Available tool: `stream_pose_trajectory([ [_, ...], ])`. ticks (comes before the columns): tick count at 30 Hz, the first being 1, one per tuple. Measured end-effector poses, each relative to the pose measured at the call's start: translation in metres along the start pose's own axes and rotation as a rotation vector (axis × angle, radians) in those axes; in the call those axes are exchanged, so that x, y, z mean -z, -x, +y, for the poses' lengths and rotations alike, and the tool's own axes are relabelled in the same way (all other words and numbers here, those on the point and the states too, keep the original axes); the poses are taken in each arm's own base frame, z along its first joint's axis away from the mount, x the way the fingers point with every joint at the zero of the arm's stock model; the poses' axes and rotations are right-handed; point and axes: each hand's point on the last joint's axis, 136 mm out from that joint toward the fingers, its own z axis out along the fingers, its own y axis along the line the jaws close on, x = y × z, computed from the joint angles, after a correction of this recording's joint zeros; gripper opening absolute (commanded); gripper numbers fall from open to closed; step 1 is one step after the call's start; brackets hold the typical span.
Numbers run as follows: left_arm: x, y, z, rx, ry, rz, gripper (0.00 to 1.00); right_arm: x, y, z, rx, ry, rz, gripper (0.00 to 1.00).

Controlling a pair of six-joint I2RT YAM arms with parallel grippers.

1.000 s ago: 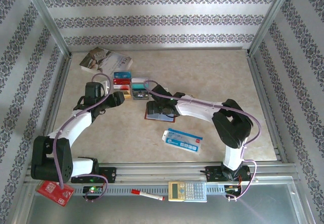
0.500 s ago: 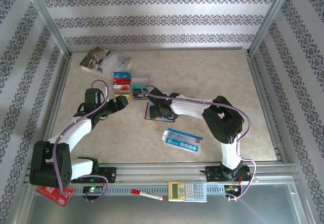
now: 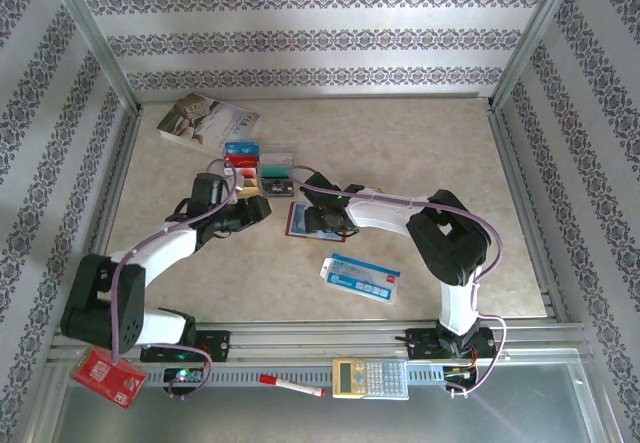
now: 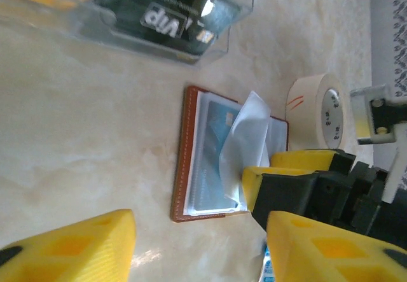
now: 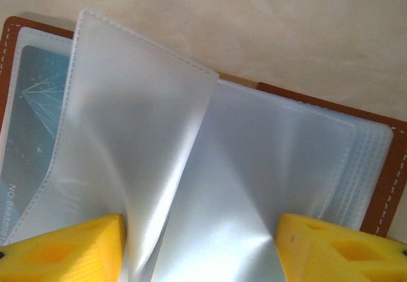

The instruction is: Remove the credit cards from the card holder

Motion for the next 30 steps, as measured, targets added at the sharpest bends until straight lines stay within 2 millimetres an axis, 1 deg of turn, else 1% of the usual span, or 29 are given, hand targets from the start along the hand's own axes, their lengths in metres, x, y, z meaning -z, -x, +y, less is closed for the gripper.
stream_pose_trajectory([
  [4,-0.022,-0.014,-0.004,0.033,0.001,0.066,0.45,0.001,0.000,0.000,0.003,0.017,-0.003,0.63],
  [10,-0.050,-0.040,-0.006,0.109,0.003,0.145,0.39,0.002,0.000,0.000,-0.007,0.051,-0.007,0.60],
  [14,-0.064,-0.053,-0.013,0.123,-0.005,0.189,0.37,0.002,0.000,0.001,-0.013,0.064,-0.005,0.59],
  [16,-0.069,-0.055,-0.018,0.122,-0.013,0.197,0.36,0.002,0.000,0.001,-0.014,0.068,-0.007,0.59],
  [20,-0.074,-0.050,-0.025,0.123,-0.030,0.188,0.32,0.002,0.000,0.001,-0.015,0.076,-0.013,0.58],
  [23,-0.079,-0.048,-0.024,0.133,-0.029,0.188,0.30,0.003,0.000,0.002,-0.016,0.086,-0.016,0.58],
  [28,-0.087,-0.052,-0.016,0.156,-0.011,0.203,0.29,0.003,0.001,0.002,-0.021,0.100,-0.020,0.57],
  [30,-0.089,-0.051,-0.018,0.161,-0.021,0.206,0.28,0.003,0.000,0.003,-0.024,0.108,-0.016,0.57],
])
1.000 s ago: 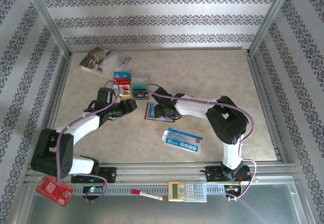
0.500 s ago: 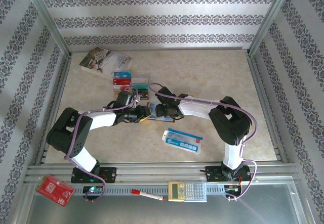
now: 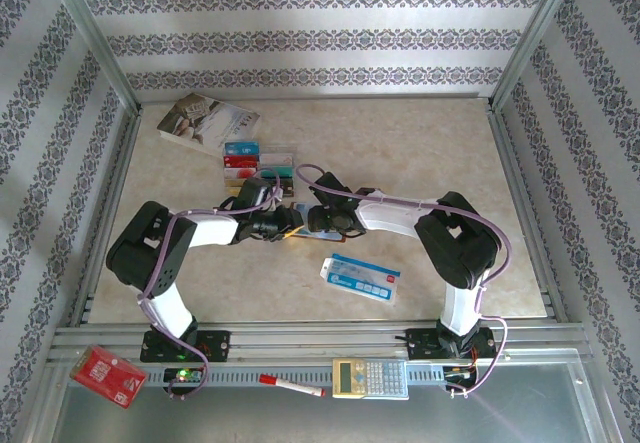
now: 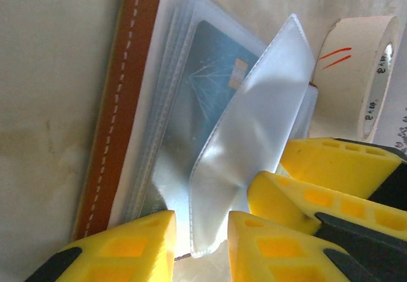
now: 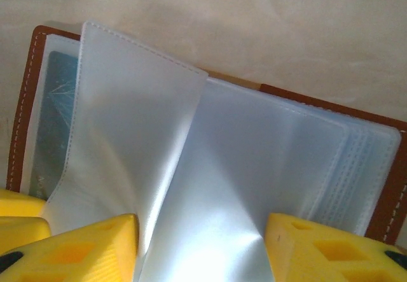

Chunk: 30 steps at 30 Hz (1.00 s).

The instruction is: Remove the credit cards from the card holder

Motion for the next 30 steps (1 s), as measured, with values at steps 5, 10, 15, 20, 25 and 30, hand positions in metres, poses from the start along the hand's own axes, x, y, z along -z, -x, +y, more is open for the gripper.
stream_pose_trajectory([
  [5,-0.003,0.002,-0.004,0.007,-0.024,0.003,0.27,0.002,0.000,0.001,-0.007,0.024,-0.001,0.56],
  [10,-0.004,0.003,-0.006,0.013,-0.031,0.003,0.26,0.009,-0.001,0.001,-0.048,0.081,0.013,0.61],
  [15,-0.006,0.003,-0.006,0.015,-0.033,0.010,0.26,0.038,0.017,0.002,-0.117,0.166,-0.028,0.65],
  [20,-0.008,0.008,-0.015,0.003,-0.049,0.009,0.27,0.082,0.045,0.005,-0.174,0.274,-0.157,0.66],
  [25,-0.012,0.004,-0.031,-0.029,-0.073,0.020,0.28,0.103,0.049,-0.003,-0.210,0.311,-0.221,0.66],
  [30,-0.016,-0.006,-0.050,-0.070,-0.098,0.039,0.28,0.101,0.040,-0.019,-0.248,0.294,-0.221,0.66],
])
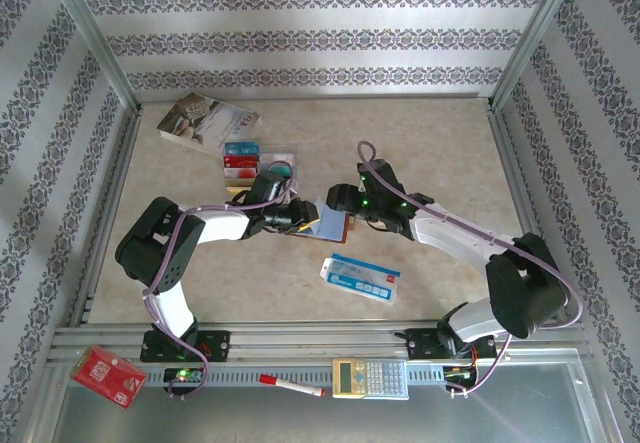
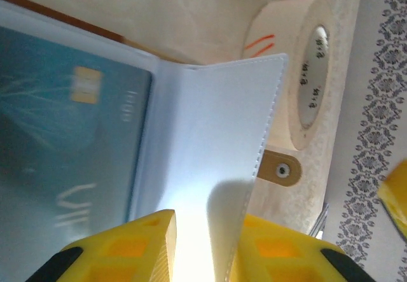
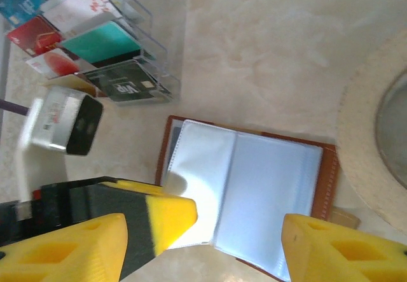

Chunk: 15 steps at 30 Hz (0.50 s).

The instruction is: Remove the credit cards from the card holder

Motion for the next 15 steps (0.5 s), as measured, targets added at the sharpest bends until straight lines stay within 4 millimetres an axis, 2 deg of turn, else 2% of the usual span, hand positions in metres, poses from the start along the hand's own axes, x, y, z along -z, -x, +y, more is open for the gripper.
stream_pose_trajectory([
  [8,-0.010,-0.012,-0.023,-0.049,-0.028,0.029,0.32,0.013,0.001,-0.013,-0.048,0.002,-0.043,0.67],
  [15,-0.021,-0.012,-0.011,-0.032,0.007,0.034,0.33,0.015,-0.001,-0.015,-0.062,0.008,-0.051,0.67],
])
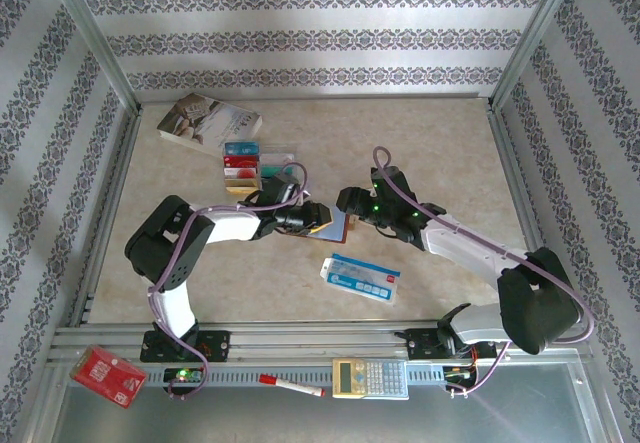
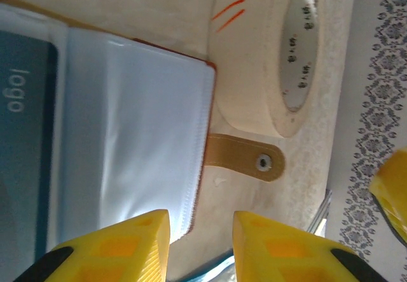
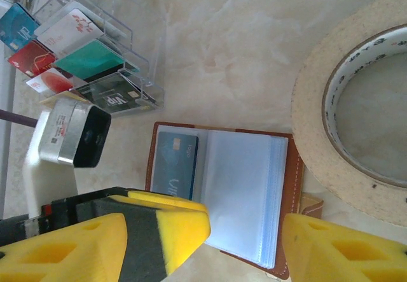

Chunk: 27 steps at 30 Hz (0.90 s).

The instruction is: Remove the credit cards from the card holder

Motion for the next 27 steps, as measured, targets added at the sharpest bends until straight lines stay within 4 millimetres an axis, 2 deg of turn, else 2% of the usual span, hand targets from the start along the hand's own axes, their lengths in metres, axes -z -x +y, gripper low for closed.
stream_pose_trajectory([
  [3,-0.002,0.000,0.005,0.012,0.012,0.002,0.33,0.000,-0.001,-0.004,-0.006,-0.005,0.000,0.67],
  [7,0.001,0.001,0.001,0.007,0.007,-0.008,0.36,0.000,-0.003,-0.005,-0.007,-0.008,0.003,0.67],
  [12,0.021,0.010,-0.012,-0.024,0.026,-0.069,0.42,-0.001,-0.004,-0.004,-0.011,-0.002,0.010,0.65],
  [15,0.037,0.018,-0.013,-0.043,0.063,-0.121,0.45,-0.006,-0.008,-0.004,-0.029,0.002,0.038,0.65],
  [18,0.050,0.028,-0.002,-0.044,0.129,-0.172,0.45,-0.017,-0.012,-0.002,-0.044,0.001,0.072,0.63],
  [24,0.066,0.040,0.036,-0.040,0.289,-0.216,0.42,-0.045,-0.026,0.015,-0.070,0.021,0.142,0.53],
  [27,0.069,0.045,0.048,-0.050,0.342,-0.214,0.38,-0.059,-0.037,0.021,-0.086,0.022,0.171,0.42],
])
